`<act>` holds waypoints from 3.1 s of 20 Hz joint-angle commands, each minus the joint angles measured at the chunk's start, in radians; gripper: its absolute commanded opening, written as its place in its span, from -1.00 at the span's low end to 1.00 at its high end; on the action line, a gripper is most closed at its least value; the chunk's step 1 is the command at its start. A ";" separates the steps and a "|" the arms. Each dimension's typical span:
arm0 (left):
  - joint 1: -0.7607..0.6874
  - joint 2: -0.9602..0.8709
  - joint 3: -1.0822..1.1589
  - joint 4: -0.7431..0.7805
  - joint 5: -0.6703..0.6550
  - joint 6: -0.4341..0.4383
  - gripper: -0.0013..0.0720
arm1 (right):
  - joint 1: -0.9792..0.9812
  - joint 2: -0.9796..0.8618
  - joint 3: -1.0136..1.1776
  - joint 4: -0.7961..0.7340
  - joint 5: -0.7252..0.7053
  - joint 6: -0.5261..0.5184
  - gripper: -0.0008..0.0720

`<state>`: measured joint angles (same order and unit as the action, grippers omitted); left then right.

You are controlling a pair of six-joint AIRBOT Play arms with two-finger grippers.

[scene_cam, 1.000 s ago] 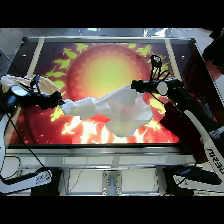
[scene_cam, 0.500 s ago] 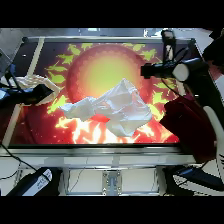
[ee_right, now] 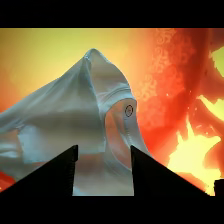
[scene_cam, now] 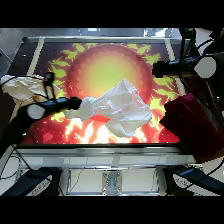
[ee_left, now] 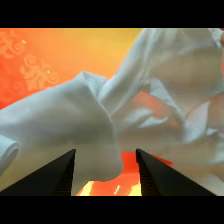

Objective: Fold the shirts.

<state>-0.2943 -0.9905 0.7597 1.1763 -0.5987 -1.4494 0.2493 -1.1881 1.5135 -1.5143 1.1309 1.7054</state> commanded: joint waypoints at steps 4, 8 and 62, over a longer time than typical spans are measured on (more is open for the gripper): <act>-0.202 -0.347 0.157 0.330 -0.090 -0.182 0.25 | -0.001 -0.087 0.001 0.088 0.010 -0.085 0.09; -0.194 -0.360 0.189 0.524 -0.058 -0.399 0.23 | -0.001 -0.138 0.001 0.131 0.010 -0.138 0.09; 0.207 -0.208 0.177 0.330 -0.468 -0.519 0.69 | -0.330 -0.292 -0.330 0.352 0.188 -0.377 0.09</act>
<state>-0.1326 -1.1889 0.9428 1.6489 -1.0412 -1.9217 -0.0814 -1.4807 1.1976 -1.1751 1.3216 1.3304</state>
